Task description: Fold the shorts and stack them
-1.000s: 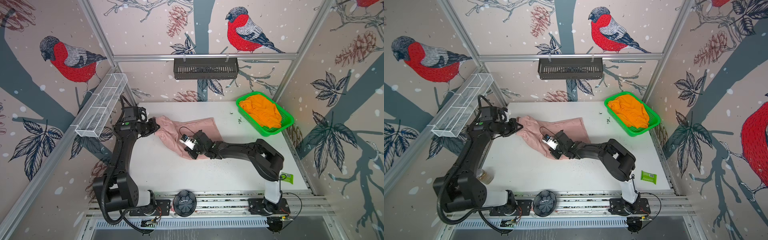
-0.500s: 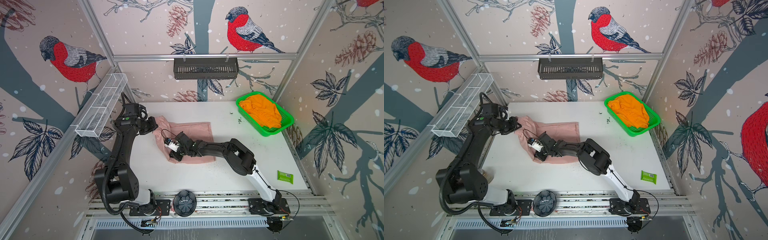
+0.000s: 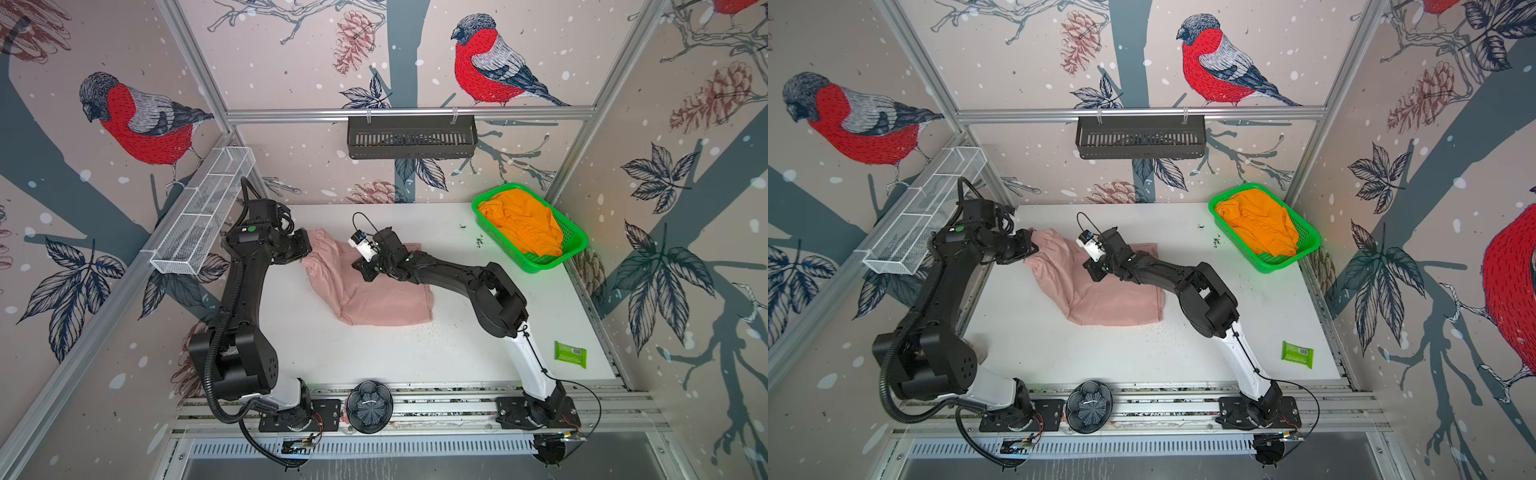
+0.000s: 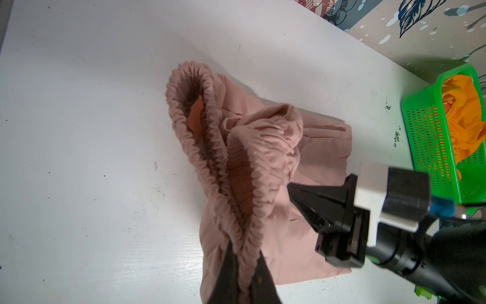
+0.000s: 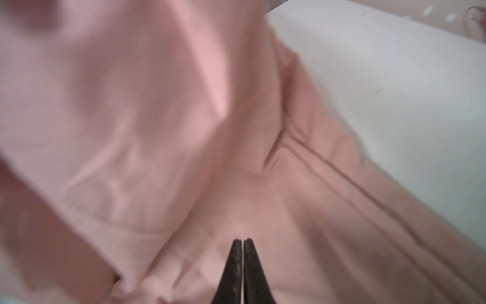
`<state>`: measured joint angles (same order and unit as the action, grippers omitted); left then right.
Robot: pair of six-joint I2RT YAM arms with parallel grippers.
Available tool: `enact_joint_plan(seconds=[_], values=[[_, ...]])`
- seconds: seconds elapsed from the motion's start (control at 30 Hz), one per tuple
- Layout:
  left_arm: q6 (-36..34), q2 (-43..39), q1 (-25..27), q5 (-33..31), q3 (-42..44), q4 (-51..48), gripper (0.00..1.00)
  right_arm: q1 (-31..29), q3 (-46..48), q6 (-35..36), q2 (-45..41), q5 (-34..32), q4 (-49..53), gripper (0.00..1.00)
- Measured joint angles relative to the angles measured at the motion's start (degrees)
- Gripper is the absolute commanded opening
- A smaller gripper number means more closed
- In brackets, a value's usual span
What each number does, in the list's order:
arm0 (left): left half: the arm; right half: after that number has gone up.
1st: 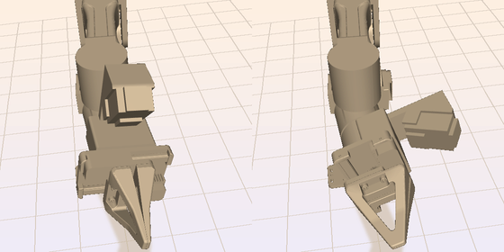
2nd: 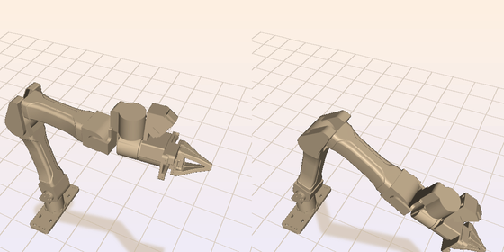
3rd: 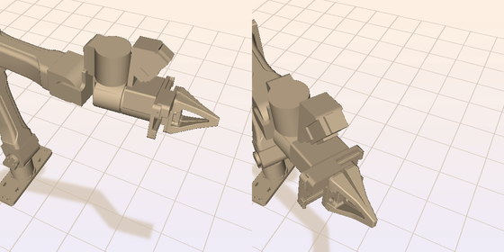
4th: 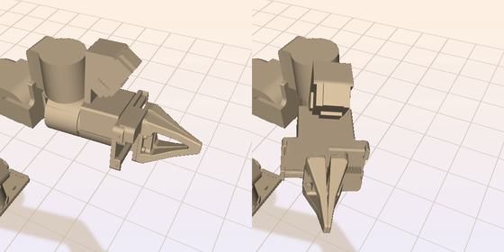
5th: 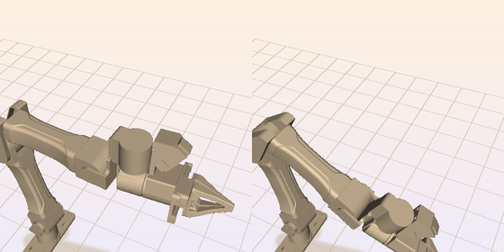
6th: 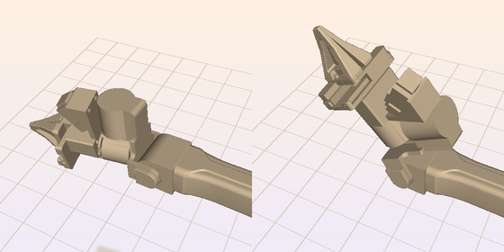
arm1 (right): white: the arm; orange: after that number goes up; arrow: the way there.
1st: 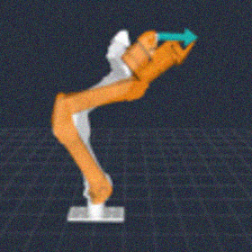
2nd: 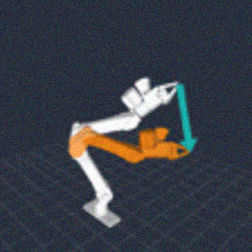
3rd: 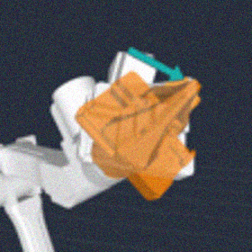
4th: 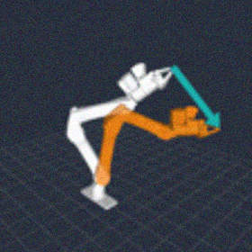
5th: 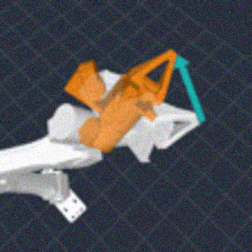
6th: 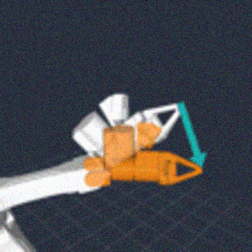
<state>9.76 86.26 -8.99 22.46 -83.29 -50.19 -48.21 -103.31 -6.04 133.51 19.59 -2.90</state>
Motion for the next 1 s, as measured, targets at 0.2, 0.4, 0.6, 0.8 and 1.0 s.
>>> enact_joint_plan(seconds=[0.2,0.4,0.6,0.8,1.0], values=[[-1.14,-0.22,0.00,0.68,-0.52,-0.07,0.00,0.00,-14.93,-2.73,11.85,-0.13,0.31,0.03],[-1.46,-1.46,0.00,0.87,-0.74,-0.13,0.00,0.22,-28.98,-5.97,22.58,-0.39,1.95,0.14],[-1.81,-2.23,0.00,-0.57,-0.42,0.04,0.00,1.05,-26.62,-5.18,20.68,0.20,4.70,0.22],[-1.79,-2.25,0.00,-0.55,-0.33,0.61,0.00,2.58,-6.27,0.83,5.01,1.88,6.54,0.26],[-1.79,-1.62,0.00,-1.25,-2.49,0.66,0.00,-2.21,7.98,8.22,-8.85,4.07,6.80,0.17]])
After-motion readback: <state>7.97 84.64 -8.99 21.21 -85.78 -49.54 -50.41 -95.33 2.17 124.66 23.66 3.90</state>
